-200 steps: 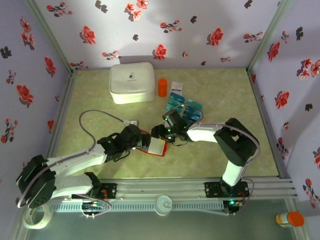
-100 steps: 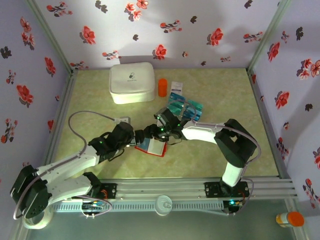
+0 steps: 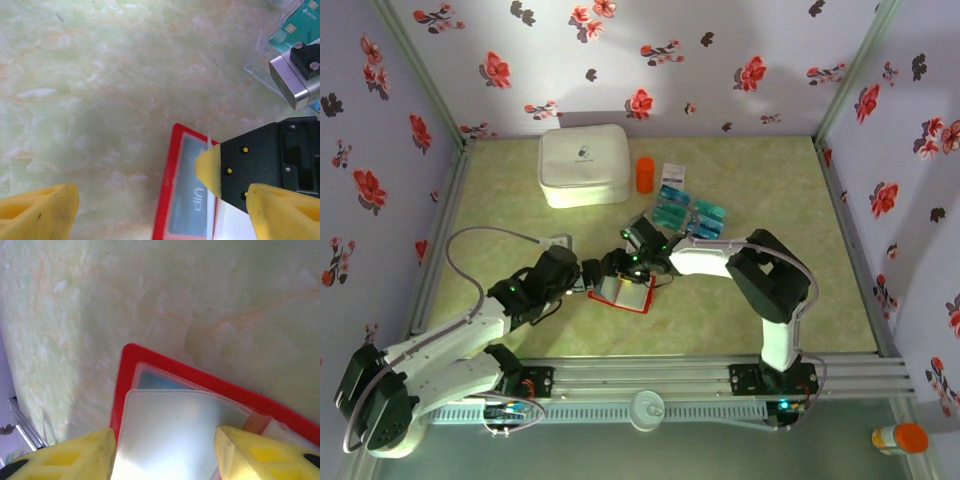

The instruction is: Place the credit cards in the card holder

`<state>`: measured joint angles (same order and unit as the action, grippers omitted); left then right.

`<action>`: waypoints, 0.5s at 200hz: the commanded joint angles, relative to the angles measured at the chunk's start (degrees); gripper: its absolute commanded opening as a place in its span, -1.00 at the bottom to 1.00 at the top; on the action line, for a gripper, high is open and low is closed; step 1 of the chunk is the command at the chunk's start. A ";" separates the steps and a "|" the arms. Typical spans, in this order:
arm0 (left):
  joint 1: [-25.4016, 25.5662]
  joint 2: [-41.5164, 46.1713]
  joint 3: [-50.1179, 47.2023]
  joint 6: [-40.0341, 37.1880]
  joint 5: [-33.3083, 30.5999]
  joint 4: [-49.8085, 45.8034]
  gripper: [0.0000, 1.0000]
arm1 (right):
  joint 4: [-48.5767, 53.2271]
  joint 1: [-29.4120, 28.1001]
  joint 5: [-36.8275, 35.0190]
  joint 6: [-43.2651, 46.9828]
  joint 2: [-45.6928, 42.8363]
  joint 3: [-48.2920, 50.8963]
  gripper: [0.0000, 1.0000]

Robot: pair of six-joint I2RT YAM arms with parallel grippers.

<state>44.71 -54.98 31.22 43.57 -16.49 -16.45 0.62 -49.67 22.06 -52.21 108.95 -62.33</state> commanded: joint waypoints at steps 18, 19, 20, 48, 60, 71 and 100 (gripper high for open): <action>-0.76 0.77 -1.69 0.40 -0.19 -1.67 0.75 | -3.07 -0.38 -1.06 -2.61 1.39 -0.70 0.12; -0.76 0.81 -1.74 0.43 -0.16 -1.66 0.76 | -3.12 -0.36 -1.06 -2.62 1.42 -0.65 0.12; -0.76 0.82 -1.76 0.40 -0.18 -1.66 0.75 | -3.19 -0.39 -1.10 -2.68 1.43 -0.58 0.12; -0.77 0.43 -2.71 0.90 -0.01 -1.24 0.76 | -5.15 -0.40 -1.15 -3.92 0.90 0.66 0.12; -0.74 0.27 -2.88 1.04 0.08 -1.13 0.76 | -6.32 -0.43 -1.15 -4.58 0.40 1.34 0.12; -0.81 0.37 -3.10 1.09 0.12 -1.30 0.76 | -7.26 -0.38 -1.15 -5.07 -0.30 1.74 0.13; -0.82 0.62 -3.48 1.52 0.19 -1.48 0.76 | -8.62 -0.38 -0.89 -5.88 -1.58 1.68 0.14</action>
<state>44.53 -54.83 28.77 43.86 -16.32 -17.21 -5.41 -49.67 21.87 -56.27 109.30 -61.21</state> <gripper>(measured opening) 0.877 0.568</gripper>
